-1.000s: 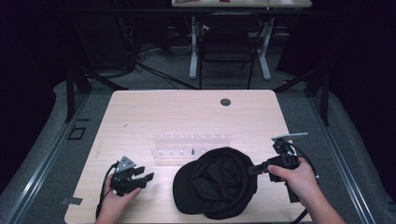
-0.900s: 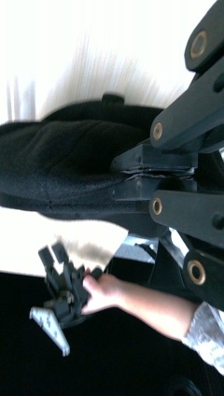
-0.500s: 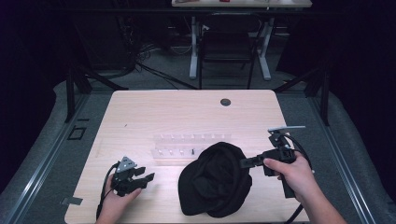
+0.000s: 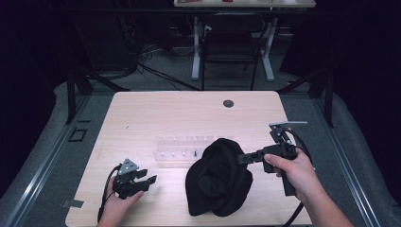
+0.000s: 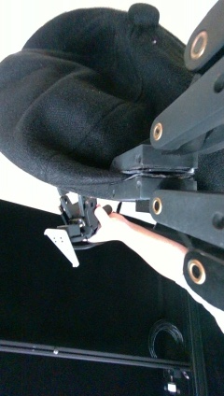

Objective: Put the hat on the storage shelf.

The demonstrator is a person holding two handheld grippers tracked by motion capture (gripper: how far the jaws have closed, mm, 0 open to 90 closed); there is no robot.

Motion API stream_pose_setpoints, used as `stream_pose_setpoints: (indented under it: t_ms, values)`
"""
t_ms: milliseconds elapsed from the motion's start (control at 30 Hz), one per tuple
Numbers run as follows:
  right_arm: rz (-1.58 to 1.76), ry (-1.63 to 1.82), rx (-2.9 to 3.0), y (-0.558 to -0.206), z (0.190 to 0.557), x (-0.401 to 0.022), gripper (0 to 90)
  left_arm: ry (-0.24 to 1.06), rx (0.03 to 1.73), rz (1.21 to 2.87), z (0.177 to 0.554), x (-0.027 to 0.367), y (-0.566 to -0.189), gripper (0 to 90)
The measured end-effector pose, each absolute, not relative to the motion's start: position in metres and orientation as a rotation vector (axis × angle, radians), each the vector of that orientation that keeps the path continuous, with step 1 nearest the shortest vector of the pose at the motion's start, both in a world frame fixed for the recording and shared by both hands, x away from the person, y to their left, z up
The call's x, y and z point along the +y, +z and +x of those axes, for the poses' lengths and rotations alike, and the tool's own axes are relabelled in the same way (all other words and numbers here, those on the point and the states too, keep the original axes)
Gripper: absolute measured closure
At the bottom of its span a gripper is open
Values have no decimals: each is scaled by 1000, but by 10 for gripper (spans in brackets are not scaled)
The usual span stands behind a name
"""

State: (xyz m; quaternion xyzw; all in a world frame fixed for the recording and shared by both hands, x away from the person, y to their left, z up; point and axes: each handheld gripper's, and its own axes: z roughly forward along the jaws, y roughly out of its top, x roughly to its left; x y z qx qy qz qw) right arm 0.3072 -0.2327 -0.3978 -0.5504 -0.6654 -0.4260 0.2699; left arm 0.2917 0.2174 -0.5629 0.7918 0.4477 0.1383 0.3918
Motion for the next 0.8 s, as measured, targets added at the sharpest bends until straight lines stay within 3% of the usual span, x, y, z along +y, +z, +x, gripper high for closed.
stream_pose_setpoints:
  t_ms: [800]
  values:
    - [-1445, -1320, -1750, -347, 307, -251, 881, 347, 1124, 2013, 293, 217, -564, 476]
